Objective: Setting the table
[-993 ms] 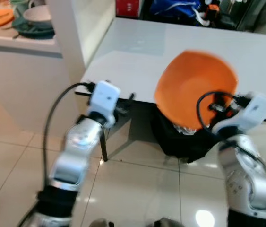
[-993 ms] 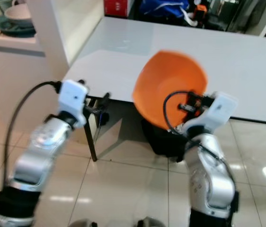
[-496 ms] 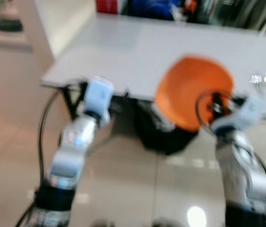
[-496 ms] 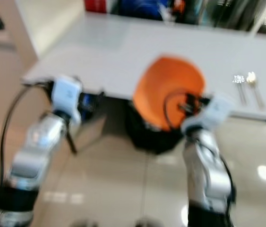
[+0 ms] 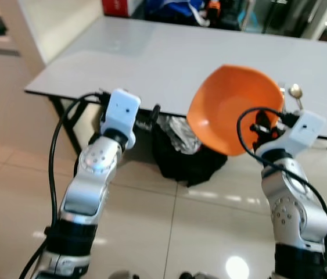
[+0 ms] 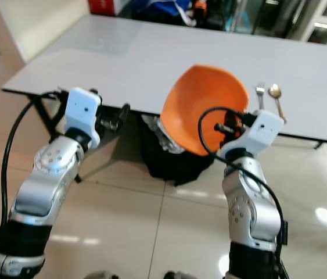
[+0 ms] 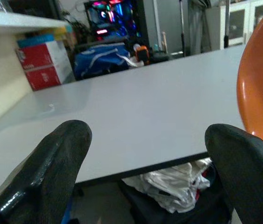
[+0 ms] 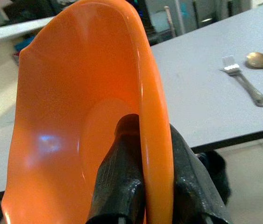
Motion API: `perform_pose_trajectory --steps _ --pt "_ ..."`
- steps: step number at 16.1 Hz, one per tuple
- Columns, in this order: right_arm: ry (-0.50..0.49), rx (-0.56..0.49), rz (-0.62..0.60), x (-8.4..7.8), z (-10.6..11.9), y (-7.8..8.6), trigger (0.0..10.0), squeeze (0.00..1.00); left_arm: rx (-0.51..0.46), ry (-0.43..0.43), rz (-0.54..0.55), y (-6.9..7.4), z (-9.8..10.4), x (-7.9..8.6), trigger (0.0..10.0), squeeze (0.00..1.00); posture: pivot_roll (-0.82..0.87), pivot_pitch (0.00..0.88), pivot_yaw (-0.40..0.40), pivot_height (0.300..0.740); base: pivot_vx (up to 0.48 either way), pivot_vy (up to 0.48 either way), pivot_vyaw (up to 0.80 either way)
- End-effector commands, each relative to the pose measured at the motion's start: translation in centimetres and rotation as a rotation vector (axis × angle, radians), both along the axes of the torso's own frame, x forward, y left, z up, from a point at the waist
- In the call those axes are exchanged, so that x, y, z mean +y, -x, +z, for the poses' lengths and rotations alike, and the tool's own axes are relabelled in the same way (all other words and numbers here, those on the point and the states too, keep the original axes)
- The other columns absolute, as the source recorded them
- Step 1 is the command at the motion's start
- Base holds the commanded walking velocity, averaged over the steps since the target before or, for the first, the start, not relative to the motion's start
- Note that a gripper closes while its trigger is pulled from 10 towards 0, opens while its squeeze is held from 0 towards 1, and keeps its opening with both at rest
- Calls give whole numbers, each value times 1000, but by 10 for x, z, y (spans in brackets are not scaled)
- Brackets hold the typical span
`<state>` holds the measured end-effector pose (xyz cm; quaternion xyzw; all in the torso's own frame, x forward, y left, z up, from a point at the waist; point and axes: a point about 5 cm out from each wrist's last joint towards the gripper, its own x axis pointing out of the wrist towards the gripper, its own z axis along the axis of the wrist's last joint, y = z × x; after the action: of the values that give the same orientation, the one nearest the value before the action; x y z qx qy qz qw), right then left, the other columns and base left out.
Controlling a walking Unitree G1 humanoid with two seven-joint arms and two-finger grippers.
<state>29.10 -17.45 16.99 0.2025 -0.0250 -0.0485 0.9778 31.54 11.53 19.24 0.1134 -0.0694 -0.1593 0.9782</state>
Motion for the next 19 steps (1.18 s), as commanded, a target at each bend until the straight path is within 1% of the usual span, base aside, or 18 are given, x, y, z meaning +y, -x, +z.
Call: perform_pose_trajectory --steps 1,4,8,19 --pt "-5 -52 7 -1 13 -2 10000 0 -8 6 -12 -2 3 -2 10000 0 7 38 -18 740 304 0 -563" --pt "3 -47 4 -3 14 -4 10000 0 -17 11 -20 -2 5 -4 10000 0 7 36 -23 740 393 0 -725" --pt "23 -45 12 -1 15 -6 10000 0 -21 14 -17 -3 6 -3 10000 0 7 32 -28 740 396 0 0" --pt "35 -41 -2 -5 15 -8 10000 0 -22 16 -29 -2 6 -5 10000 0 4 31 -29 740 382 0 0"
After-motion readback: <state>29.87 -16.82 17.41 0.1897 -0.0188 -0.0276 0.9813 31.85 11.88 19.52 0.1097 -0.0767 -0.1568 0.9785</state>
